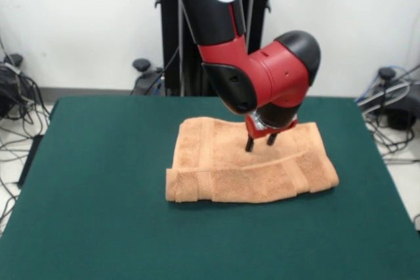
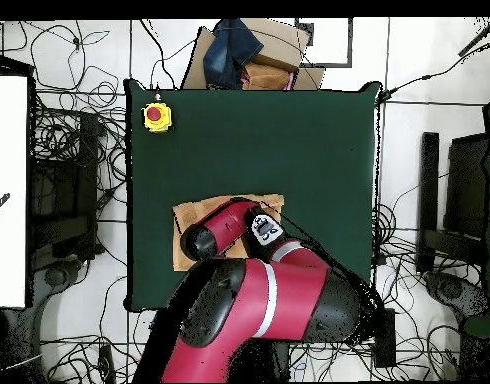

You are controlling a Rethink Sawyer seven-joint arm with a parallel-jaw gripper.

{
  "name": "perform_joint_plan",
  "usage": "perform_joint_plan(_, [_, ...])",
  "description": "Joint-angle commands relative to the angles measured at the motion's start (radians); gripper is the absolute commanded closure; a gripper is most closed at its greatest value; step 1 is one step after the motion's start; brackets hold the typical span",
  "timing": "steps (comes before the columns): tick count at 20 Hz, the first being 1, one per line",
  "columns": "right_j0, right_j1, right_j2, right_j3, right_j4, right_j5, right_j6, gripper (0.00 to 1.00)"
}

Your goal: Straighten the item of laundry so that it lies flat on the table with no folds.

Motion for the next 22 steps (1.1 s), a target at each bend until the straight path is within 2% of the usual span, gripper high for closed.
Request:
perform_joint_plan(1, [0.083,-0.062,-0.109,0.083,-0.030,-0.279,0.298,0.00])
perform_joint_plan(4, [0.112,-0.054,-0.112,0.064,0.006,-0.281,0.303,0.00])
perform_joint_plan(11, [0.136,0.055,-0.105,-0.133,0.091,-0.280,0.193,0.00])
perform_joint_plan(17, [0.101,0.025,-0.066,-0.151,0.156,-0.194,0.089,0.00])
perform_joint_plan(22, [0.077,0.036,-0.059,-0.179,0.177,-0.180,0.038,0.00])
